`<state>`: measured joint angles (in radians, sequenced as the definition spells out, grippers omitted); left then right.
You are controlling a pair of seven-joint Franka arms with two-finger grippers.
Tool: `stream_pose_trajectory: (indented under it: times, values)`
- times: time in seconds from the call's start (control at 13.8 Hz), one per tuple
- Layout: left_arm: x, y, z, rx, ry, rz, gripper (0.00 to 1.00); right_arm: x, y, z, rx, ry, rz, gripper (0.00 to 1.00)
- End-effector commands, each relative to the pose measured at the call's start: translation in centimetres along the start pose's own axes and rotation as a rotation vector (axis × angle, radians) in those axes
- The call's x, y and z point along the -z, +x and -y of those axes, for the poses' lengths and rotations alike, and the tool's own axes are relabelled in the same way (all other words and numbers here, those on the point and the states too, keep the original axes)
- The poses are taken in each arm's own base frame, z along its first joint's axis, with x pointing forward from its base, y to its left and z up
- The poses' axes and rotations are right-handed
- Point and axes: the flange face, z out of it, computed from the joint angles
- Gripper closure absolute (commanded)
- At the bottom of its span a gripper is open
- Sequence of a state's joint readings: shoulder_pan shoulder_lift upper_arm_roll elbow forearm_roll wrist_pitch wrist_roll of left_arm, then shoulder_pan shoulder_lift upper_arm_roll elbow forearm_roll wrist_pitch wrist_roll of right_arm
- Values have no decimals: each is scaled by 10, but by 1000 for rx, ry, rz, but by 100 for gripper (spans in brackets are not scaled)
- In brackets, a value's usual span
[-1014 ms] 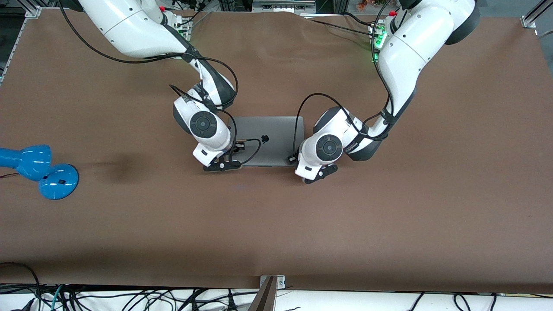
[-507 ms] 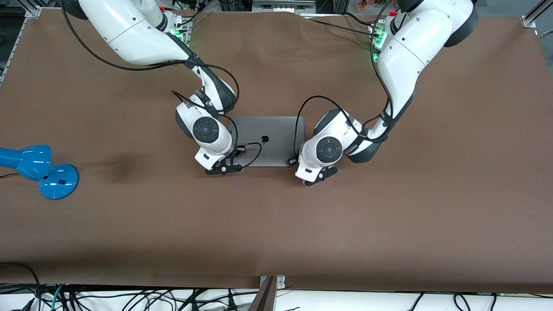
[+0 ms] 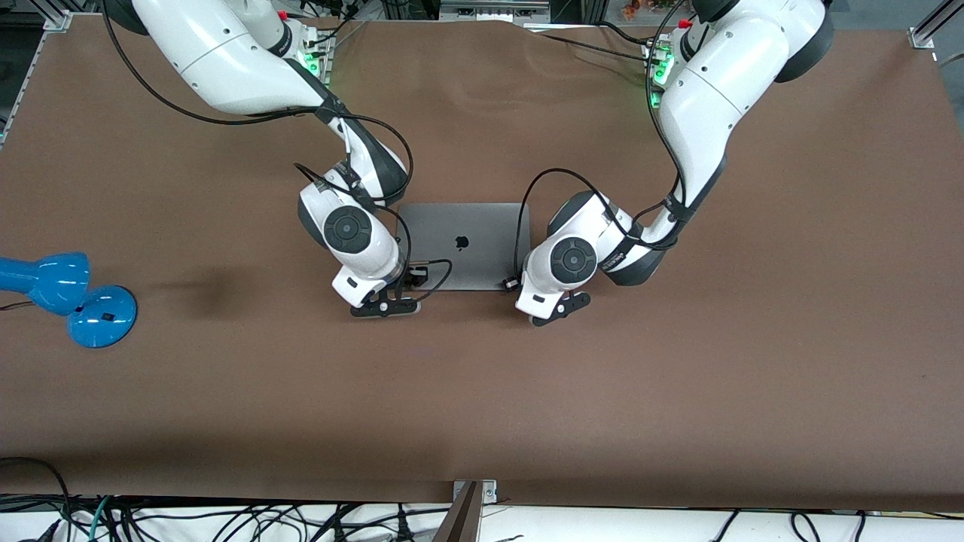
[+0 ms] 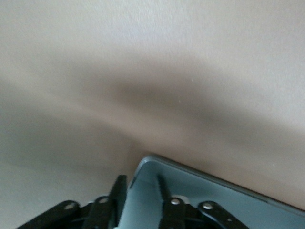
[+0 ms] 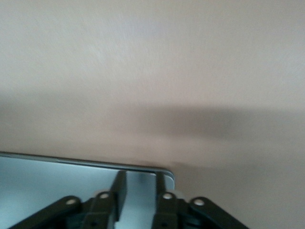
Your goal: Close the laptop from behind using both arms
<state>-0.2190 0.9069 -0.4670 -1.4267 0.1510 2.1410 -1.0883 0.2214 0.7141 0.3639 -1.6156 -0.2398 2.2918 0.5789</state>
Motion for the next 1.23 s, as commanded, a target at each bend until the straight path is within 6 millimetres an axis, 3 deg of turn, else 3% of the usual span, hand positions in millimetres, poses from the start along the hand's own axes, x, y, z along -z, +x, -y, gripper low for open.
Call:
stream_pose_trajectory:
  times: [0.0,0.29,0.51,0.65,0.87,1.01,1.16]
  values:
    - [29,8,4,-7,26,-48,0,44,3,-12,-5,-44,2,0]
    - [120,7,29,-67,101,-88,0,93,9,-48,-54,-87,12,0]
    - [194,7,62,-149,146,-104,0,132,5,-63,-88,-98,21,0]
    - [238,9,91,-180,161,-126,0,146,6,-93,-76,-124,63,0]
    - [289,2,123,-212,161,-182,0,174,8,-136,-50,-80,114,0]
    - [309,1,145,-231,174,-197,0,195,13,-169,-11,-75,160,0]
    - [333,1,179,-257,145,-187,0,224,17,-194,-28,-94,191,0]
